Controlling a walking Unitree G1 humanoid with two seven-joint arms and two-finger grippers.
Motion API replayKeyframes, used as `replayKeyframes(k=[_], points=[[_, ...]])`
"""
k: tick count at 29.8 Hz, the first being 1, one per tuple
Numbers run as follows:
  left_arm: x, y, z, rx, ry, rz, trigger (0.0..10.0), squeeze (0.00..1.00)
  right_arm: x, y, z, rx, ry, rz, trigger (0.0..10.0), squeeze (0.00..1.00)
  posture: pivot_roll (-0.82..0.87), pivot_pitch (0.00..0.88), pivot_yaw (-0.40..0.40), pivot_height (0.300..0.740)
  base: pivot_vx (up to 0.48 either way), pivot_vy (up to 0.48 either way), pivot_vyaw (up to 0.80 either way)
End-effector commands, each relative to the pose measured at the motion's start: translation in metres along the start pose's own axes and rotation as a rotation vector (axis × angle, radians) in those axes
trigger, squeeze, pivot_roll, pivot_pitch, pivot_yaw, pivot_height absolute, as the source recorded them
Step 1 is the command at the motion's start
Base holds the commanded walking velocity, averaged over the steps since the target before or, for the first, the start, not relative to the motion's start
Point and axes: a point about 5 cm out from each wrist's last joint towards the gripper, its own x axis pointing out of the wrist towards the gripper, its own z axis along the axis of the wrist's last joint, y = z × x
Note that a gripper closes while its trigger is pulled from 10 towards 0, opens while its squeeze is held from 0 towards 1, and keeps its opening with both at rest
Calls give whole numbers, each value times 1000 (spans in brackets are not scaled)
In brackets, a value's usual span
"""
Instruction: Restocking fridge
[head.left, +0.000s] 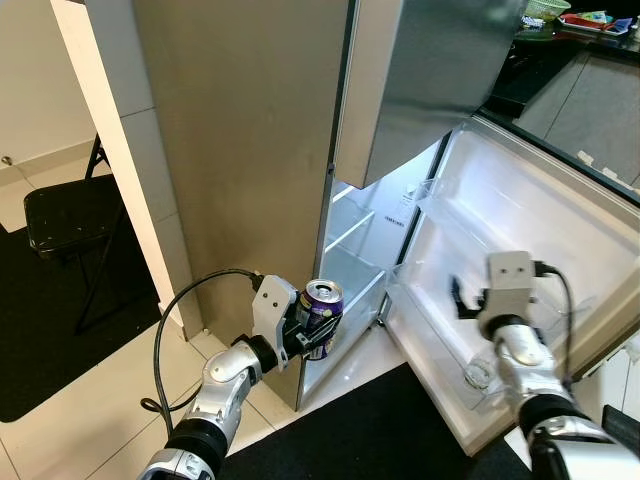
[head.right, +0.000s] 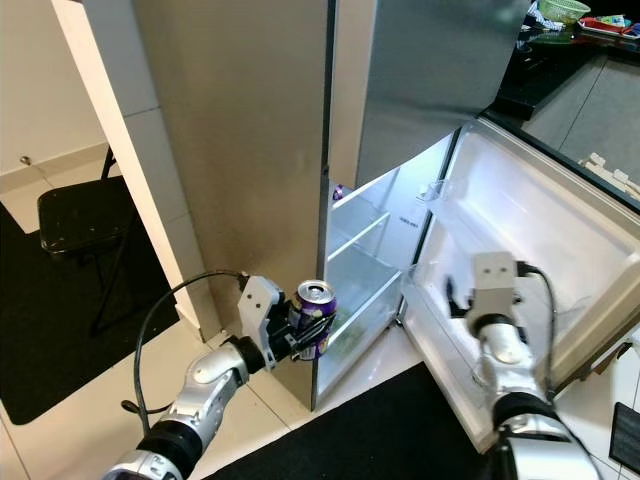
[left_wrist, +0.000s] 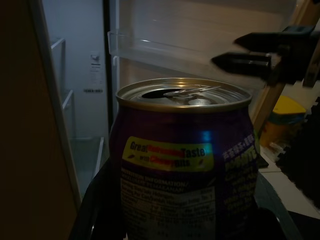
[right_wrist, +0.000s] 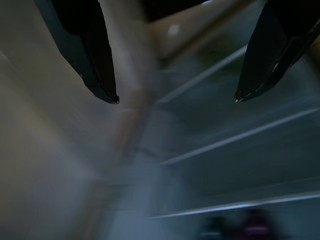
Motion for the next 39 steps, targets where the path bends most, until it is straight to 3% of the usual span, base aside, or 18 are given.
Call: replayKeyframes(k=[1, 3, 6, 8, 9, 13, 20, 31, 39], points=[[2, -6, -2, -6, 3, -21, 10000, 0, -3, 10, -13, -8, 73, 86, 10000, 0, 62, 0, -29, 740, 0, 0, 0], [3, -7, -1, -6, 1, -24, 10000, 0, -11, 23, -33, -38, 176, 177, 10000, 0, 62, 0, -30, 740, 0, 0, 0], [4, -7, 0, -5, -4, -26, 10000, 0, -23, 29, -56, -50, 284, 187, 10000, 0, 62, 0, -30, 740, 0, 0, 0], [4, -7, 1, -5, -6, -27, 10000, 0, -29, 28, -65, -59, 329, 155, 10000, 0, 62, 0, -30, 740, 0, 0, 0], [4, -7, 1, -5, -8, -27, 10000, 0, -45, 25, -86, -36, 425, 102, 10000, 0, 63, 0, -30, 740, 0, 0, -788], [4, -7, 1, -6, -9, -28, 10000, 0, -60, 24, -103, -10, 504, 64, 10000, 0, 62, 0, -30, 740, 0, 0, -794], [5, -8, 2, -6, -13, -33, 10000, 0, -101, 19, -139, 14, 679, 6, 10000, 0, 60, 0, -30, 740, 0, 0, -800], [10, -10, 6, 0, -27, -49, 10000, 0, -138, 17, -164, 18, 817, -47, 10000, 0, 57, 0, -26, 740, 0, 0, -800], [11, -12, 8, 3, -33, -58, 10000, 0, -149, 19, -171, 17, 860, -59, 10000, 0, 58, 0, -26, 740, 0, 0, -800]])
